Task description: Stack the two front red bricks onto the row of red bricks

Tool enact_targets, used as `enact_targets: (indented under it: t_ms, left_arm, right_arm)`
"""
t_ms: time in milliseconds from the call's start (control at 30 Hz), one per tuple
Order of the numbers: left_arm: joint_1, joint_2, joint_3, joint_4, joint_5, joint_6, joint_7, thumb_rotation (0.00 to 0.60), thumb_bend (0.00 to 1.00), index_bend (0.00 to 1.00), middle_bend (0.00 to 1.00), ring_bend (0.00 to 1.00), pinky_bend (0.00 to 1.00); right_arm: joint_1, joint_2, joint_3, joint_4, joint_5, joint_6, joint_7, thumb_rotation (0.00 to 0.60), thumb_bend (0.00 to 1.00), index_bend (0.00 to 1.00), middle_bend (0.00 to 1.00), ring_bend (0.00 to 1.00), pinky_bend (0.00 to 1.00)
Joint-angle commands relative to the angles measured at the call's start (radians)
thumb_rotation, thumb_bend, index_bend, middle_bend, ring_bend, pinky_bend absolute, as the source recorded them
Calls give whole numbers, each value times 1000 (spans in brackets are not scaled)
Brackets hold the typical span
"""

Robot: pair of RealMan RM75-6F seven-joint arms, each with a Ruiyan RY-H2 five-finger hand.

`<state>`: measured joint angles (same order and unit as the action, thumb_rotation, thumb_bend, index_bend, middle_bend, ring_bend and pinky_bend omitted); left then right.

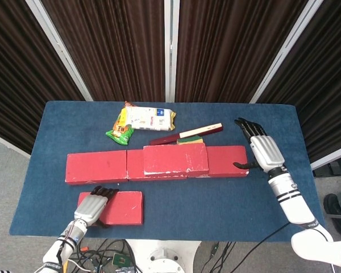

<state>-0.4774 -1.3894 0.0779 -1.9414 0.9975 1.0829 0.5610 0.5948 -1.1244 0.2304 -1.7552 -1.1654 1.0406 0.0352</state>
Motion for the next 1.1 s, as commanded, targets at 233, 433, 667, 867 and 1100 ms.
enact_targets:
  t_ms: [233,433,667,867,1100]
  left_arm:
    - [34,126,24,-143,102,92,-3,600,147,131,129,108,51]
    - [16,224,-30,-173,75,102,-39,600,147,126,129,108,51]
    - [-93,278,-134,-77,-102,-51,-97,600,146,125,129,108,50]
    - [-193,269,-166,35,-225,-192,-104,600,147,125,130,107,51]
    - [-251,264,-178,119,-252,-294,-158,600,146,125,129,107,50]
  right_arm:
    - [-6,19,12,-7,7,2,7,600,0,0,0,0,0]
    - [-18,34,15,-15,2,11,15,600,0,0,0,0,0]
    - [-27,50,15,-22,4,13,11,600,0,0,0,0,0]
    - [-31,56,16,-22,10,12,10,600,0,0,0,0,0]
    - [-37,57,14,-13,19,6,15,600,0,0,0,0,0]
